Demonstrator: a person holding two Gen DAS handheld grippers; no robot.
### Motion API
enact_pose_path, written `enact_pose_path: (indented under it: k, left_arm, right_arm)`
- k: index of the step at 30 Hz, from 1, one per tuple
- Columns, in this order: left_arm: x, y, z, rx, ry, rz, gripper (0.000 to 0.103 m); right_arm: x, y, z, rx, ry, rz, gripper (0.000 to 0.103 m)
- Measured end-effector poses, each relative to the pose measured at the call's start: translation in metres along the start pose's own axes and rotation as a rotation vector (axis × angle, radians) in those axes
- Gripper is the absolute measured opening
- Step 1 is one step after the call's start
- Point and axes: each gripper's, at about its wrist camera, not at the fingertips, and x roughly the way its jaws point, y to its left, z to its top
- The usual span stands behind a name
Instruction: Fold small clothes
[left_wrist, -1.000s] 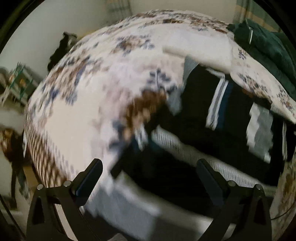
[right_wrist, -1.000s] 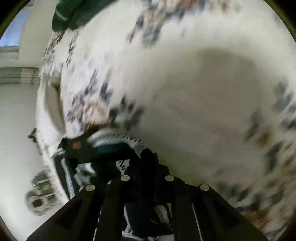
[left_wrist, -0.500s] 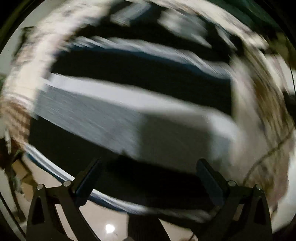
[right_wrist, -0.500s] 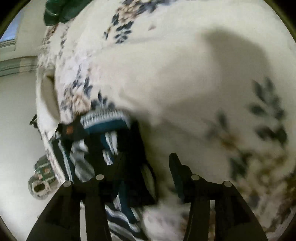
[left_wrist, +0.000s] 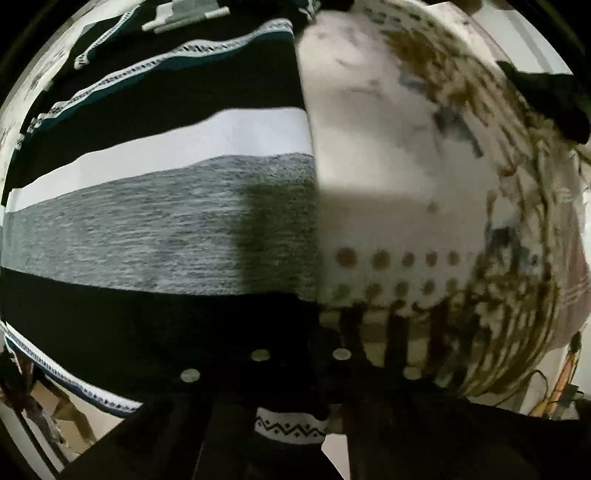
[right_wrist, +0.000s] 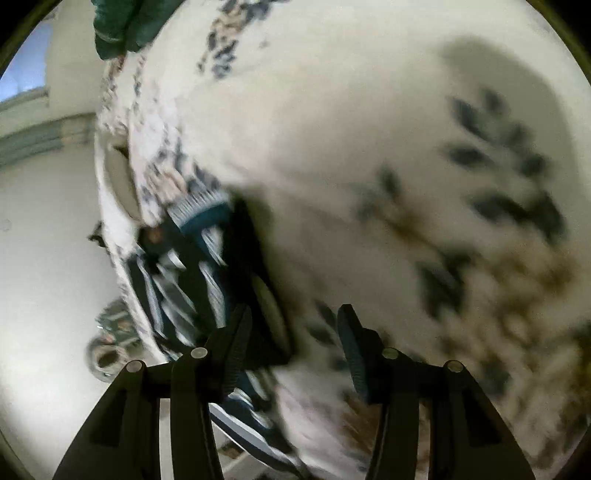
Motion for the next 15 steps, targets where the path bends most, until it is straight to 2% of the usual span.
enact_pose_path:
  k: [3,6,7,8,12,15]
  left_arm:
    - [-0.013,0.009,-0.001,-0.029,-0.012,-0.04,0.002]
    - [-0.025,0.019,-0.001,-0.07,-0.02,-0.07,0.001]
    - [-0.029,0.022,-0.003,-0.081,-0.022,-0.077,0.001]
    - [-0.035,0.027,-0.003,-0.095,-0.022,-0.094,0.001]
    - [-0.062,0.048,-0.002,-0.15,-0.039,-0.107,0.001]
    - [-0.094,0.082,-0.002,-0.2,-0.077,-0.103,0.001]
  right_arm:
    - [0.029,0.012,0.028,0.034,0.002,0.062,0.051]
    - [0.058,0.02,0.047,0.074,0.018,0.046,0.049]
    - [0.062,0.026,0.047,0.068,-0.012,0.006,0.021]
    - [0.063,0.034,0.046,0.043,-0.035,-0.016,0.009]
    - [0.052,0.072,0.037,-0.025,-0.057,-0.11,0.009]
    - [0.035,0.109,0.031,-0.051,-0.051,-0.172,0.009]
